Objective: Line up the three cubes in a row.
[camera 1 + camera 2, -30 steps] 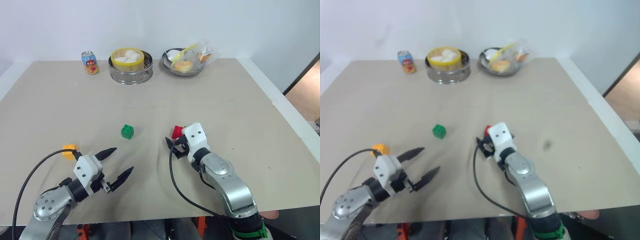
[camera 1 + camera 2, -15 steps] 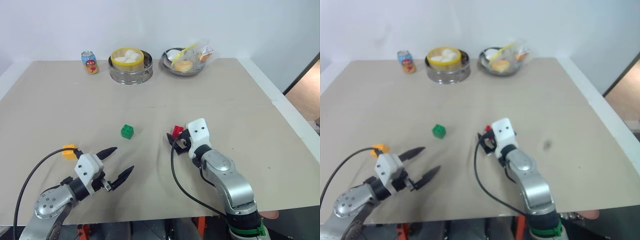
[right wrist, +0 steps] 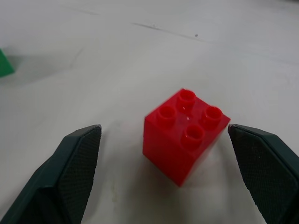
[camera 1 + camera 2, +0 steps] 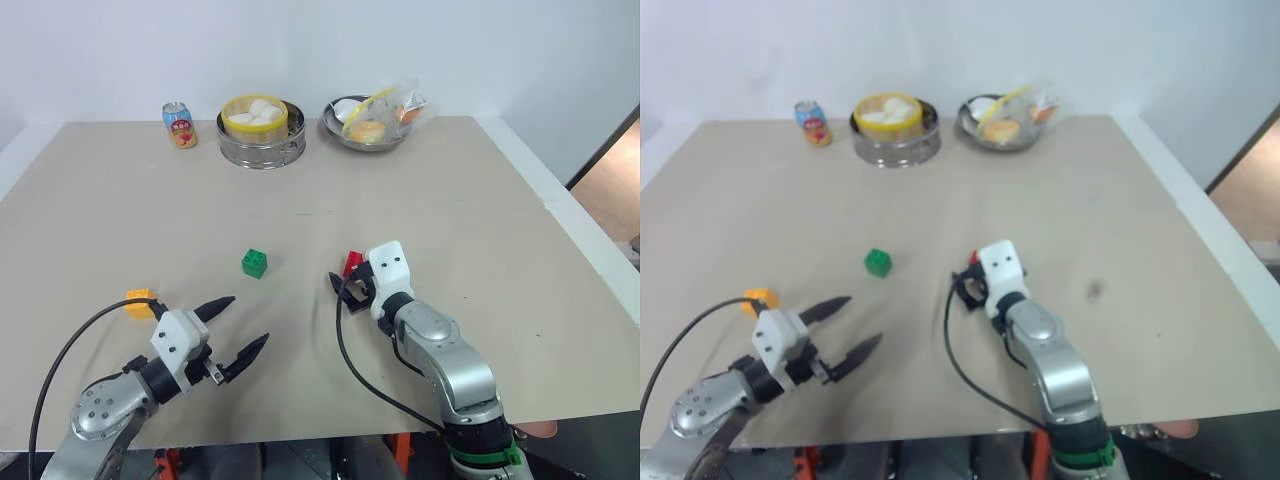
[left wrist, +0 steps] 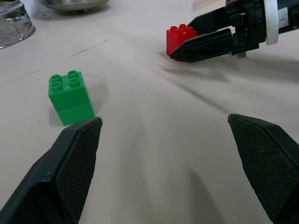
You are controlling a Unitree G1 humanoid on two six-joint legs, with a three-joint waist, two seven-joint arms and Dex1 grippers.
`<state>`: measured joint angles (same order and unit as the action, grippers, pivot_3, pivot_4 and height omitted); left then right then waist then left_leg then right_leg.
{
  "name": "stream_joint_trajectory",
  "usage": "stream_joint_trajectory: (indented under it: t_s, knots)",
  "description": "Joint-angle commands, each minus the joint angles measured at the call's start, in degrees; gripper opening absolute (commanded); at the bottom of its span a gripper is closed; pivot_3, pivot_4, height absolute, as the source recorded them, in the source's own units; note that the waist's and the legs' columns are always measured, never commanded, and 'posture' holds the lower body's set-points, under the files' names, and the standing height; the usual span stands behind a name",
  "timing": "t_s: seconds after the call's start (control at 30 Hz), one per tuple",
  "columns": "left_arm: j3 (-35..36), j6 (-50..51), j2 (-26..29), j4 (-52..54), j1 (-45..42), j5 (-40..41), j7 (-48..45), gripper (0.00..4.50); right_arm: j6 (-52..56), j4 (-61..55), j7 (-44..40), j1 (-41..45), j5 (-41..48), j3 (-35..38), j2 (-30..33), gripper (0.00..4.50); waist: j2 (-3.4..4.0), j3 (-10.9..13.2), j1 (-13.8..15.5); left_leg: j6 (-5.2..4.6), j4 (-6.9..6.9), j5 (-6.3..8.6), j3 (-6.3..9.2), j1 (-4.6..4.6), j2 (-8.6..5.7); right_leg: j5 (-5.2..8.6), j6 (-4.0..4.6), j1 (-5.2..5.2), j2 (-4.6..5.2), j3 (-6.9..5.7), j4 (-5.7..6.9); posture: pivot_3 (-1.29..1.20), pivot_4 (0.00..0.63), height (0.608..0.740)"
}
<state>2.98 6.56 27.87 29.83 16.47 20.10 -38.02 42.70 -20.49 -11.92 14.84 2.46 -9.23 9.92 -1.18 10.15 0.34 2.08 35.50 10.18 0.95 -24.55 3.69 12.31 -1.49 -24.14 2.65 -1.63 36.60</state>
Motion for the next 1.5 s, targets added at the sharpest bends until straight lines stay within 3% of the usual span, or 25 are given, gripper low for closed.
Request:
stream_joint_trajectory:
  t_s: [0.03, 0.6, 0.7, 0.87, 0.9, 1.17, 1.3, 1.5]
  knots:
    - [0.5, -1.5, 0.2, 1.0, 0.3, -0.3, -0.1, 4.46, -1.5, 0.4, 0.6, 2.2, -0.3, 0.5, -0.5, 4.5, 0.0, 0.0, 0.0, 0.0, 0.0, 0.0, -0.01, 0.0, 0.0, 0.0, 0.0, -0.01, 0.0, 0.01, 0.01, 0.0, 0.15, 0.74]
    - [0.1, -3.9, -0.3, -0.3, 1.7, -1.2, -0.3, 4.46, -4.3, 4.6, 0.4, 3.6, 0.1, 2.0, -0.8, 4.5, 0.0, 0.0, 0.0, 0.0, 0.01, 0.0, -0.14, 0.01, 0.01, 0.01, 0.01, -0.14, -0.03, 0.16, 0.19, 0.0, 0.15, 0.74]
    - [0.0, -4.3, -0.2, -0.6, 1.7, -1.3, -0.4, 4.5, -4.8, 4.9, 0.4, 3.6, 0.1, 2.0, -0.9, 3.74, 0.0, 0.0, 0.0, 0.0, 0.01, 0.0, -0.16, 0.01, 0.01, 0.0, 0.01, -0.15, -0.03, 0.18, 0.19, 0.0, 0.15, 0.74]
    - [0.0, -4.8, -0.1, -1.1, 1.8, -1.3, -0.7, 4.5, -5.2, 5.1, 0.5, 3.1, 0.0, 1.8, -1.0, 1.98, 0.0, 0.0, 0.0, 0.0, 0.01, 0.0, -0.18, 0.01, 0.01, 0.0, 0.01, -0.16, -0.03, 0.2, 0.2, 0.0, 0.15, 0.74]
    - [0.0, -4.9, -0.1, -1.2, 1.8, -1.3, -0.7, 4.5, -5.2, 5.1, 0.5, 3.0, -0.1, 1.7, -0.9, 1.86, 0.0, 0.0, 0.0, -0.01, 0.01, 0.0, -0.18, 0.02, 0.01, 0.0, 0.01, -0.16, -0.03, 0.2, 0.2, 0.0, 0.15, 0.74]
    - [0.3, -5.4, 0.3, -1.5, 2.0, -1.3, -1.5, 4.5, -5.3, 4.6, -1.0, 3.2, 0.0, 1.2, 0.2, 1.86, 0.0, 0.0, 0.0, 0.0, 0.01, 0.0, -0.2, 0.02, 0.01, 0.0, 0.01, -0.17, -0.03, 0.22, 0.21, 0.0, 0.15, 0.74]
    - [0.7, -5.7, 0.8, -1.8, 2.4, -1.1, -2.2, 4.5, -3.3, 2.2, -7.3, 5.1, 4.0, 1.4, 2.6, 1.86, 0.0, 0.0, 0.0, 0.0, 0.01, 0.0, -0.22, 0.02, 0.02, 0.0, 0.01, -0.17, -0.03, 0.23, 0.21, 0.0, 0.15, 0.74]
    - [0.9, -5.5, 0.9, -2.1, 1.9, -0.5, -3.0, 4.5, -0.6, -1.3, -20.7, 8.2, 8.8, -3.2, 10.9, 1.86, 0.0, 0.0, 0.0, -0.01, 0.01, 0.0, -0.23, 0.03, 0.03, 0.01, 0.01, -0.18, -0.04, 0.24, 0.22, 0.0, 0.15, 0.74]
